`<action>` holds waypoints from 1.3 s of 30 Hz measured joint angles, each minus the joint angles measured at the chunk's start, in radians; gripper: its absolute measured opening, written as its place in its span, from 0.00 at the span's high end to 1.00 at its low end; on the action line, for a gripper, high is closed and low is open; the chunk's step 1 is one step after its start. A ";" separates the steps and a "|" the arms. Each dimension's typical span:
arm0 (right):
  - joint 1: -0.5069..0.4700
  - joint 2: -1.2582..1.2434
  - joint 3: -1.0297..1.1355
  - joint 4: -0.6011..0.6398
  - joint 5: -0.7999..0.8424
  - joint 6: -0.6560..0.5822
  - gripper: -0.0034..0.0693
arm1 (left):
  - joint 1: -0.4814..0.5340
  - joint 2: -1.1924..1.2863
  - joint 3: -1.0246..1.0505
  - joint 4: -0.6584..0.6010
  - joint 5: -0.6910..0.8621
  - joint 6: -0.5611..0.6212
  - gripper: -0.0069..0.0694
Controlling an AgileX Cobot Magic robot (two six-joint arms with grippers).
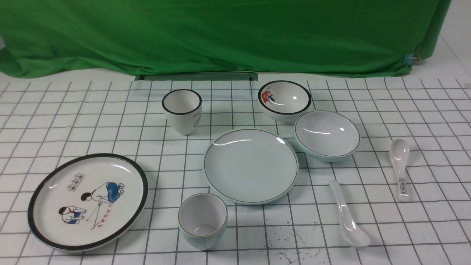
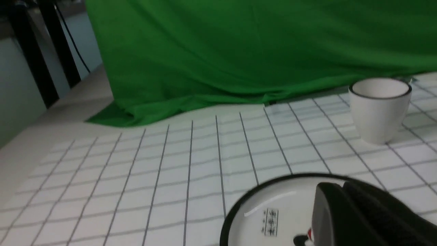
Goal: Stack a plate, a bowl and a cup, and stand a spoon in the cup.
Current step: Use the right arm to grab a blue rice bowl
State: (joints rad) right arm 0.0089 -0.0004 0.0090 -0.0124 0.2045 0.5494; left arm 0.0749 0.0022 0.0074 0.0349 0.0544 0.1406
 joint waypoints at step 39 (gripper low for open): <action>0.024 0.000 -0.008 0.027 -0.144 0.281 0.66 | 0.000 0.001 -0.157 -0.059 -0.054 -0.971 0.94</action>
State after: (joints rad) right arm 0.0333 0.0000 0.0007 0.0149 0.0604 0.8301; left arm 0.0749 0.0028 -0.1501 -0.0239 0.0000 -0.8302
